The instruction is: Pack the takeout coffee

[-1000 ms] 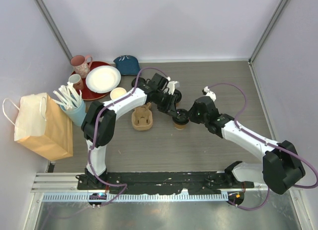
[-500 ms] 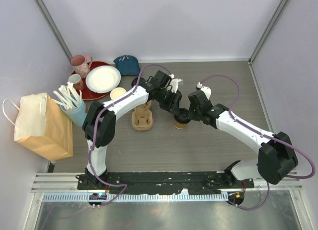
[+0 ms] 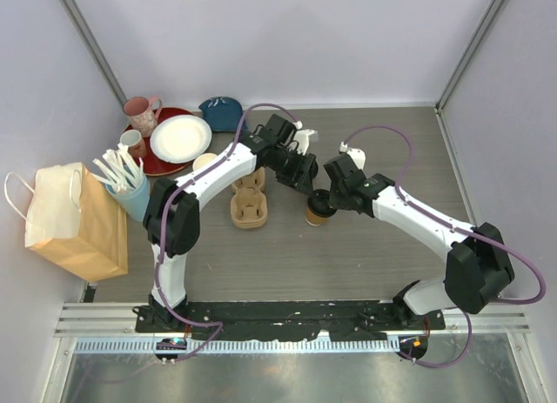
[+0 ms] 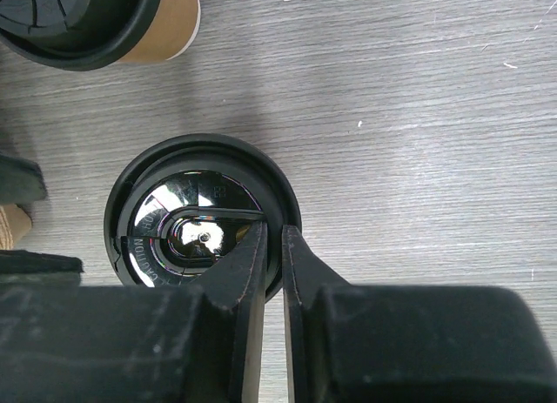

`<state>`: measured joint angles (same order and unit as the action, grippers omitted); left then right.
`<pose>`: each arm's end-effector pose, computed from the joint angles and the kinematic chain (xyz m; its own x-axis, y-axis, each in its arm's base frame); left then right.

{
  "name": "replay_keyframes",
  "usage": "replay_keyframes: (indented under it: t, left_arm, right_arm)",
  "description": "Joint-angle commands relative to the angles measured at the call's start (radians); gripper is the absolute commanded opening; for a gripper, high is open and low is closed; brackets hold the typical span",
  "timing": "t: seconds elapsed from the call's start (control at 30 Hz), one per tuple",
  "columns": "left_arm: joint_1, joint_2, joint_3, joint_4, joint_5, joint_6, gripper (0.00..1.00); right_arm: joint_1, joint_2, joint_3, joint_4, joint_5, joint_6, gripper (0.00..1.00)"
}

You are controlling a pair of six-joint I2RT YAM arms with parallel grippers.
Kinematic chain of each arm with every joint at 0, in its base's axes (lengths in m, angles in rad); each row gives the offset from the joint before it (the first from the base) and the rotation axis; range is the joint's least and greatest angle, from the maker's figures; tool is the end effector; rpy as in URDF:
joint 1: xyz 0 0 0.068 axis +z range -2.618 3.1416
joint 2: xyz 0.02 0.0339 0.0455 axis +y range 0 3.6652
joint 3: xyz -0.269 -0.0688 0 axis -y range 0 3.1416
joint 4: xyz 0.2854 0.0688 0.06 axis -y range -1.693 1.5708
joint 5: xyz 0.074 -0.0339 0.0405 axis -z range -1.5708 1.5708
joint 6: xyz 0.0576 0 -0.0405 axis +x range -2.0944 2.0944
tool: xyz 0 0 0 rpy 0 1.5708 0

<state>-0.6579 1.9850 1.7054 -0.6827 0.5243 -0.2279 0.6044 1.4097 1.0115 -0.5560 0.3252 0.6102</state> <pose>0.3700 -0.3224 0.2370 -0.8032 0.3735 -0.4640 0.5895 0.6102 -0.5293 0.2882 0.1767 0.2188 -0.7716 0.1270 -0.6233 0.0680 0.9907 0.1177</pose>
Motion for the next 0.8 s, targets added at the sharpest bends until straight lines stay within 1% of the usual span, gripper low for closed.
replay_keyframes:
  t: [0.0, 0.27, 0.4, 0.63, 0.67, 0.77]
  left_arm:
    - [0.012, -0.003, 0.077, -0.035, 0.037, 0.032, 0.53]
    - [0.061, -0.026, 0.118, -0.058, 0.042, 0.047, 0.53]
    - [0.084, -0.051, 0.132, -0.083, 0.036, 0.084, 0.52]
    - [0.125, -0.115, 0.163, -0.156, 0.006, 0.165, 0.53]
    - [0.132, -0.133, 0.161, -0.166, 0.002, 0.173, 0.54]
    - [0.159, -0.162, 0.161, -0.185, -0.01, 0.194, 0.54]
  right_arm:
    - [0.011, 0.012, 0.059, -0.056, 0.041, -0.033, 0.01]
    - [0.012, 0.017, 0.095, -0.079, 0.097, -0.069, 0.01]
    - [0.003, 0.035, 0.119, -0.078, 0.139, -0.099, 0.01]
    - [-0.135, 0.121, 0.234, -0.048, 0.134, -0.201, 0.01]
    - [-0.17, 0.147, 0.248, -0.039, 0.129, -0.217, 0.01]
    - [-0.221, 0.205, 0.297, -0.021, 0.12, -0.243, 0.01]
